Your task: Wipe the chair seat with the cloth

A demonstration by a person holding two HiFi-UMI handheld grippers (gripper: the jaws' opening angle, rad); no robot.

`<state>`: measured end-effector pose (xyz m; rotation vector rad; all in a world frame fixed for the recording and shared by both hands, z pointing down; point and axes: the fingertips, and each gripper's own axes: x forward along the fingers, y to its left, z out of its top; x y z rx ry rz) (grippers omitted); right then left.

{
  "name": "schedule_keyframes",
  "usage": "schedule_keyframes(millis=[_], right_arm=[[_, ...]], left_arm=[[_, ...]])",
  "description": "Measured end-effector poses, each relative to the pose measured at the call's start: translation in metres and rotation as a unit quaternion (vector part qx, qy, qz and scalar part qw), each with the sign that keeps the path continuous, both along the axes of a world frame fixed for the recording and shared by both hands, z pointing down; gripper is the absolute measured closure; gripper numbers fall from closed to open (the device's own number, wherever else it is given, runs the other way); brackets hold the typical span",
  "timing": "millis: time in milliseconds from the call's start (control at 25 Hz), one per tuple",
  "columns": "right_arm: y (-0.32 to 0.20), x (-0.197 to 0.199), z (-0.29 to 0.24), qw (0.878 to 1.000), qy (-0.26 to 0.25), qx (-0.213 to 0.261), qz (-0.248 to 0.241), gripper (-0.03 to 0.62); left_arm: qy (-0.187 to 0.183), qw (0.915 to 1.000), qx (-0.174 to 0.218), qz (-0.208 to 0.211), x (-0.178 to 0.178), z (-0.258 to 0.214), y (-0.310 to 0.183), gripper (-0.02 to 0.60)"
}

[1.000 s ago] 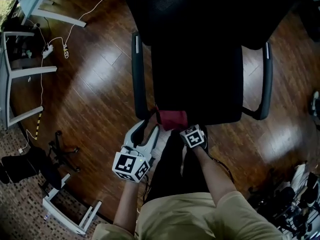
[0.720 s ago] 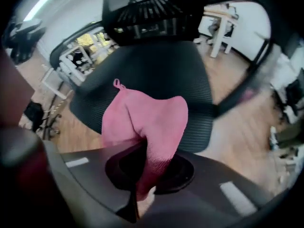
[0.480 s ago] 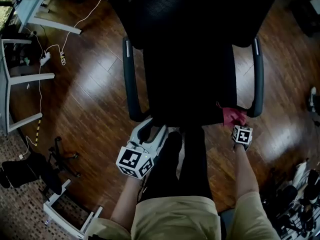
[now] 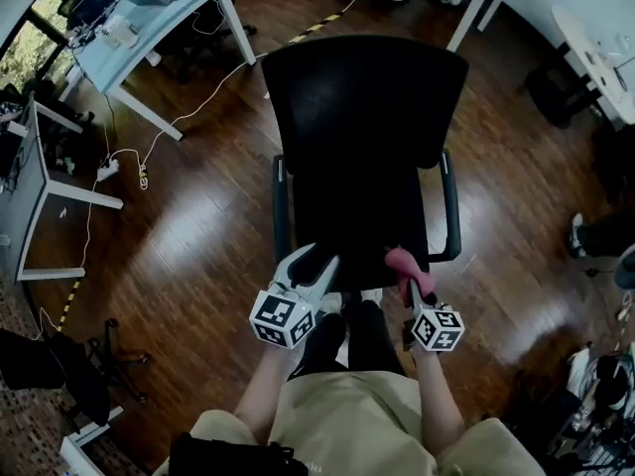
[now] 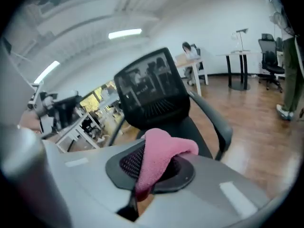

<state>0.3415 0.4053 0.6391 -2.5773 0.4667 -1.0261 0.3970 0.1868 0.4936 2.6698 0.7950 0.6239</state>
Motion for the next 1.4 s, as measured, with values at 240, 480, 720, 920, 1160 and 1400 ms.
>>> schedule_keyframes(millis=[240, 480, 720, 920, 1160, 1400], right_arm=[[-0.040, 0.044, -0.192, 0.972, 0.222, 0.047, -0.058, 0.577], [-0.014, -0.001, -0.295, 0.940, 0.328, 0.035, -0.083, 0.577], [0.027, -0.090, -0.306, 0.936, 0.324, 0.052, -0.129, 0.577], [0.084, -0.168, -0.288, 0.951, 0.275, 0.066, -0.129, 0.577], [0.078, -0.230, -0.322, 0.938, 0.307, 0.073, -0.141, 0.577], [0.055, -0.263, -0.331, 0.935, 0.330, 0.052, -0.116, 0.577]], left_arm=[[0.119, 0.9923, -0.033, 0.007, -0.019, -0.124, 0.006, 0.431], [0.210, 0.9760, 0.046, -0.036, -0.096, -0.193, 0.020, 0.433], [0.215, 0.9661, 0.087, -0.113, -0.190, -0.205, 0.086, 0.436], [0.167, 0.9700, 0.112, -0.137, -0.277, -0.198, 0.136, 0.436], [0.197, 0.9652, 0.092, -0.145, -0.325, -0.231, 0.134, 0.436], [0.207, 0.9687, 0.081, -0.110, -0.353, -0.227, 0.124, 0.436]])
